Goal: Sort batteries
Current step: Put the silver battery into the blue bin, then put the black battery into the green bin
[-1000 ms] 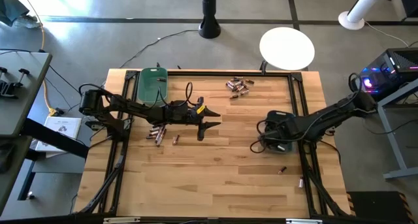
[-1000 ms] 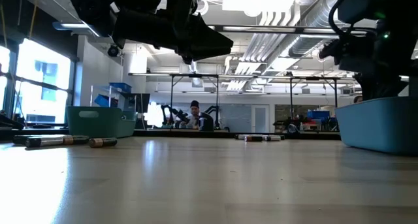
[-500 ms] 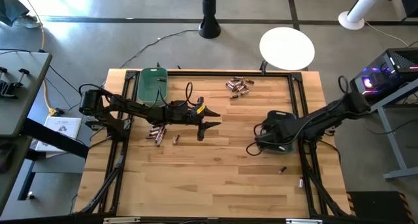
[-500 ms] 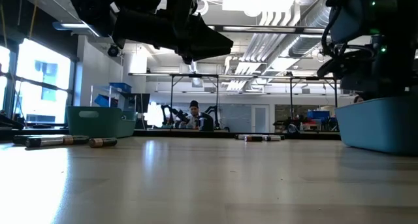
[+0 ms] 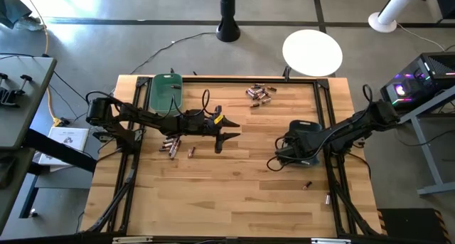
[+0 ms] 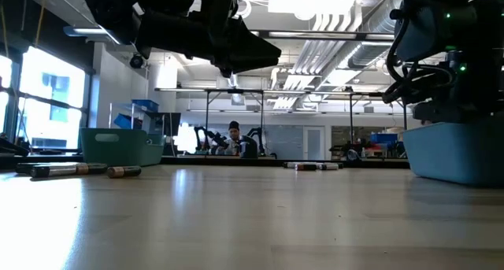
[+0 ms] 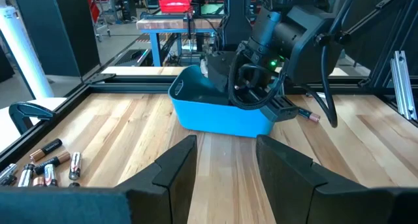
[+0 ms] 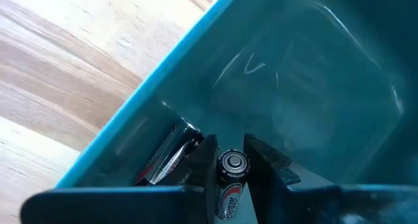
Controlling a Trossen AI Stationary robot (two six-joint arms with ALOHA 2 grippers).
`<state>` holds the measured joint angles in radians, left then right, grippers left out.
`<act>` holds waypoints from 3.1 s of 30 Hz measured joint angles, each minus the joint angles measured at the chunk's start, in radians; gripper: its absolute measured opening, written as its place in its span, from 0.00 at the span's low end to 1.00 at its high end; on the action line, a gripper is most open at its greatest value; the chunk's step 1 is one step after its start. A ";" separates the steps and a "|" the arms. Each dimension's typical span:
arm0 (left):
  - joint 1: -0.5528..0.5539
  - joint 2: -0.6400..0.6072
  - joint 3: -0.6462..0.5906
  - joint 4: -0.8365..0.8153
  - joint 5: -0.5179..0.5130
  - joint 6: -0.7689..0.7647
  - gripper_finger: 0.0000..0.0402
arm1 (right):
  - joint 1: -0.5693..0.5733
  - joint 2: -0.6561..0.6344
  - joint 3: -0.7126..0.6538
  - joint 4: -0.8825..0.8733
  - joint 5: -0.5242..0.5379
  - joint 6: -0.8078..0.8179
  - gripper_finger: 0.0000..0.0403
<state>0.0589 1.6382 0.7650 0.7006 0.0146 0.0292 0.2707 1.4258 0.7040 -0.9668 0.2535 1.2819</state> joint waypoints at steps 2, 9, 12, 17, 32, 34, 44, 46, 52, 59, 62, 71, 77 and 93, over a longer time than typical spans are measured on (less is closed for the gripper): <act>0.000 0.000 0.000 0.000 0.000 -0.001 0.38 | 0.000 0.000 0.000 0.000 0.000 0.000 0.15; 0.000 0.000 0.000 0.000 0.000 -0.001 0.38 | 0.000 0.000 0.000 -0.008 0.034 -0.002 0.16; 0.000 0.000 0.000 0.000 0.000 -0.002 0.38 | 0.000 0.000 0.000 -0.010 0.034 0.001 0.19; 0.000 0.000 0.000 0.000 0.000 -0.010 0.38 | 0.000 0.000 0.000 -0.030 0.034 0.002 0.29; 0.000 0.000 0.000 0.004 0.000 -0.019 0.38 | 0.110 -0.087 0.211 -0.267 0.051 0.007 0.39; 0.000 0.000 0.000 0.004 0.000 -0.023 0.38 | 0.152 -0.087 0.270 -0.284 -0.004 -0.022 0.39; -0.001 0.000 0.000 0.003 0.000 -0.036 0.38 | 0.468 -0.084 0.307 0.080 -0.134 -0.404 0.39; 0.000 0.000 0.000 0.003 0.000 -0.036 0.38 | 0.505 -0.084 0.268 0.147 -0.201 -0.442 0.39; -0.001 0.000 0.000 0.001 0.000 -0.035 0.38 | 0.560 -0.084 0.128 0.195 -0.329 -0.480 0.39; 0.000 0.000 0.000 0.001 0.000 -0.036 0.38 | 0.561 -0.081 0.017 0.246 -0.368 -0.681 0.39; -0.001 0.000 0.000 0.001 0.000 -0.036 0.38 | 0.561 -0.058 0.013 0.246 -0.363 -0.754 0.39; -0.001 0.000 0.000 0.007 0.000 -0.044 0.38 | 0.561 0.102 0.036 0.199 -0.249 -0.909 0.39; 0.000 0.000 0.000 0.008 0.000 -0.044 0.38 | 0.562 0.141 0.042 0.191 -0.262 -0.898 0.34; -0.001 0.000 0.003 0.061 0.000 -0.044 0.38 | 0.556 0.140 0.155 0.114 -0.197 -0.897 0.07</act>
<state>0.0583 1.6382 0.7685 0.7620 0.0143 -0.0150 0.8263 1.5653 0.8590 -0.8529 0.0569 0.3852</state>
